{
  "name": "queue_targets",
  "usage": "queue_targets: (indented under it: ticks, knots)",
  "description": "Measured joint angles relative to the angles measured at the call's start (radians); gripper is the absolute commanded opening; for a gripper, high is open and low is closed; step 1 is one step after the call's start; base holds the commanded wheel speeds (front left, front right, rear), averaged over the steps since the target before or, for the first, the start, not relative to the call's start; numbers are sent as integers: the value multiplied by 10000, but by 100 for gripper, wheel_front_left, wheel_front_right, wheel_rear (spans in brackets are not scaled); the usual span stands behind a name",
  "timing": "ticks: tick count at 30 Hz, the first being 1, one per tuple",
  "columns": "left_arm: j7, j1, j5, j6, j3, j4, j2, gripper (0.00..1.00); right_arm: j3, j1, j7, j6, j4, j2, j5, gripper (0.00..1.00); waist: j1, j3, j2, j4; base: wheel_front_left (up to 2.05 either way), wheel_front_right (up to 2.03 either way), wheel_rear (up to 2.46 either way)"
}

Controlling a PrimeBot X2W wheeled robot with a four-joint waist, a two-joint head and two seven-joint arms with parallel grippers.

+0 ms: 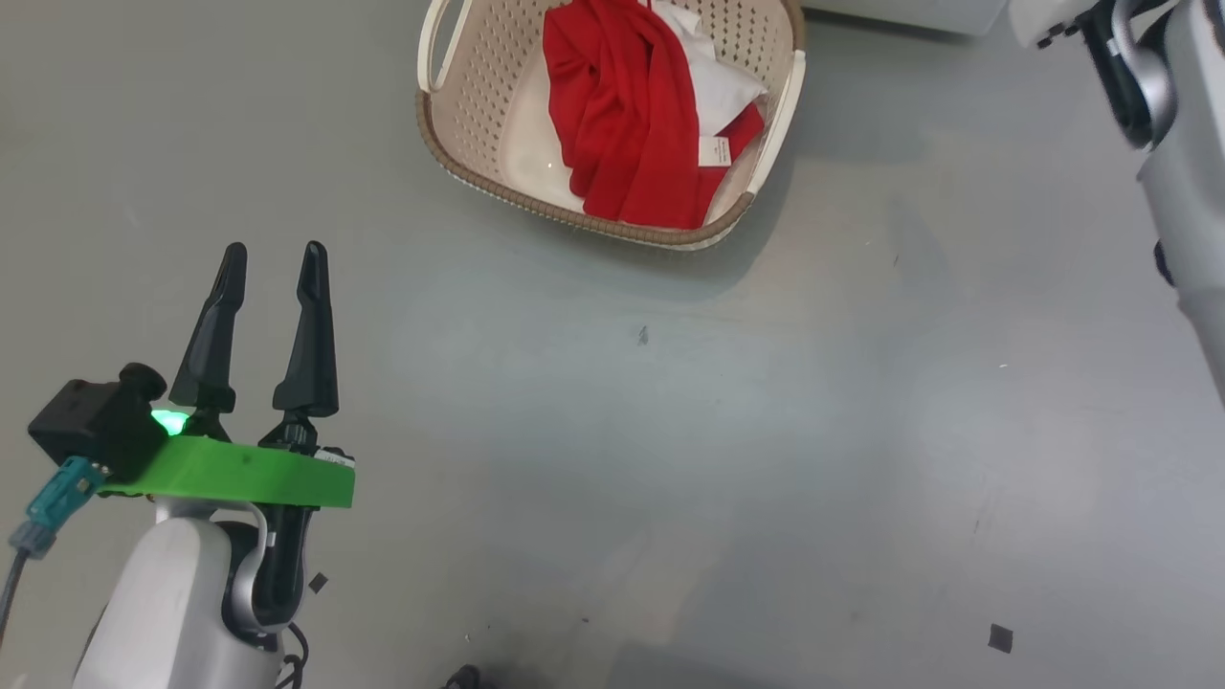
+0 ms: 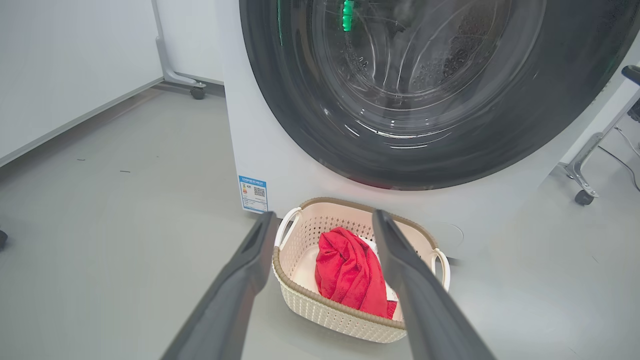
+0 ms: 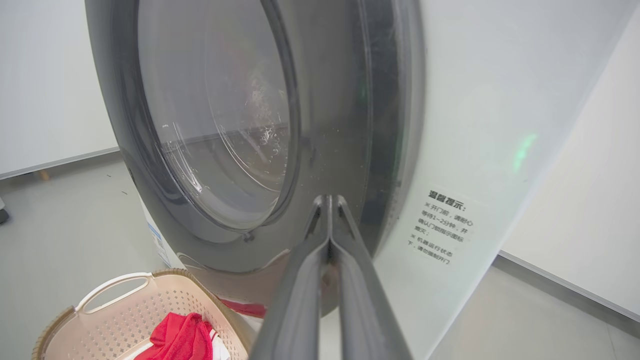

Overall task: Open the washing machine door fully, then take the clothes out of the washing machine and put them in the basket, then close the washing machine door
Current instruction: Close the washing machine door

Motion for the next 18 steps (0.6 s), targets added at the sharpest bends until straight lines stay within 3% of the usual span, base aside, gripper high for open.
queue_targets:
  ticks: [11,18]
  knots:
    - [0,58,412,0,-107,197,395,100,-249,1693,-88,0,-217,698,633,0,0,-1312,0,-740,0,0,0]
    - [0,528,481,0,-90,414,474,100,-449,2980,-88,-25,-855,802,637,0,0,-2174,0,-1461,0,0,0]
